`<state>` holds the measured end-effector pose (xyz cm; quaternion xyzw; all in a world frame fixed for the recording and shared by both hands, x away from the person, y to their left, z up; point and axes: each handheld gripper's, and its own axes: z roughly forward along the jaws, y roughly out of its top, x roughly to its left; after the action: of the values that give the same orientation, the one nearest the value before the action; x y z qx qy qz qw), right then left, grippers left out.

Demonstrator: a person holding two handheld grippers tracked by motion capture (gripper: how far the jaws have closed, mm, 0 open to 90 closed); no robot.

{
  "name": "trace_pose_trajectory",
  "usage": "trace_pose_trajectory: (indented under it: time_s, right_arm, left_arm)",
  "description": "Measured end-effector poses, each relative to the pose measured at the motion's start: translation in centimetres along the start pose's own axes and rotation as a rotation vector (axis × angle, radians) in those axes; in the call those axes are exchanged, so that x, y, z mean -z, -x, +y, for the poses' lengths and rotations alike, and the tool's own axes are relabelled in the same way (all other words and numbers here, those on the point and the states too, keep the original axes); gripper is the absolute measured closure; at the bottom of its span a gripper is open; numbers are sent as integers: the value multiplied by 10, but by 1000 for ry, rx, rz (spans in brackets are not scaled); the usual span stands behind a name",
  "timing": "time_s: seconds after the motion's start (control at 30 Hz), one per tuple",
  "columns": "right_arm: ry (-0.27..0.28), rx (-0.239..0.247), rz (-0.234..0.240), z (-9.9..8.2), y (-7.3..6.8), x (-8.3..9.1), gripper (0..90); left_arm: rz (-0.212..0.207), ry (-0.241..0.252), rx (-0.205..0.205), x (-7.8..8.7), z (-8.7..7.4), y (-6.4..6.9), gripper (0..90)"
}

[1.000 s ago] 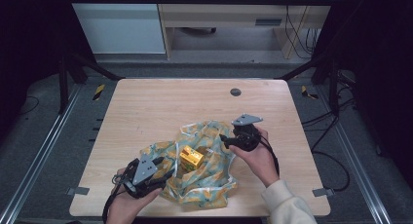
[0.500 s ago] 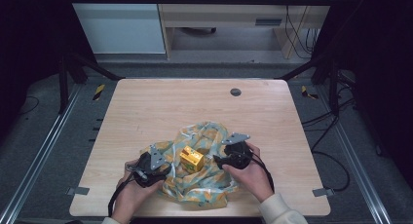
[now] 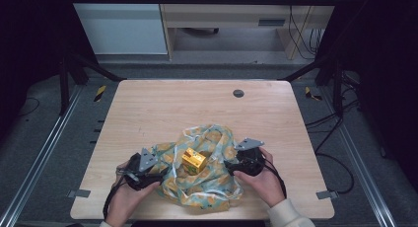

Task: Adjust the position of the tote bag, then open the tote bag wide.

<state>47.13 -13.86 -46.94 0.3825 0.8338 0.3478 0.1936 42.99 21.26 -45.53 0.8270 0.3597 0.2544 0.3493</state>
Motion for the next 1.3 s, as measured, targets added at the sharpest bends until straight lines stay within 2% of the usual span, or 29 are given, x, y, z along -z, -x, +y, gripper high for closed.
trace_pose_trajectory:
  time_s: [0.13, 0.2, 0.23, 0.3, 0.43, 0.73, 0.87, 0.97, 1.3]
  right_arm:
    - [84, -44, -24, 2, 8, 20, 144]
    - [127, -54, -43, 2, 13, 28, 139]
    - [139, -74, -48, 2, 15, 31, 138]
    - [153, -88, -57, 1, 20, 34, 129]
    - [157, -113, -87, -3, 30, 35, 109]
    - [189, -147, -127, -7, 46, 42, 80]
    - [217, -168, -153, -10, 55, 48, 75]
    - [233, -192, -168, -12, 62, 53, 75]
    - [221, -243, -241, -28, 86, 64, 72]
  left_arm:
    - [29, 123, 123, 20, 0, -20, 247]
    - [44, 163, 182, 28, -2, -32, 200]
    - [56, 177, 199, 30, -3, -35, 198]
    - [92, 178, 234, 36, -8, -47, 177]
    - [145, 173, 273, 41, -15, -62, 124]
    - [232, 149, 291, 45, -25, -82, 98]
    - [245, 138, 302, 43, -28, -87, 90]
    - [248, 129, 294, 42, -30, -89, 81]
    - [270, 92, 260, 40, -35, -94, 69]
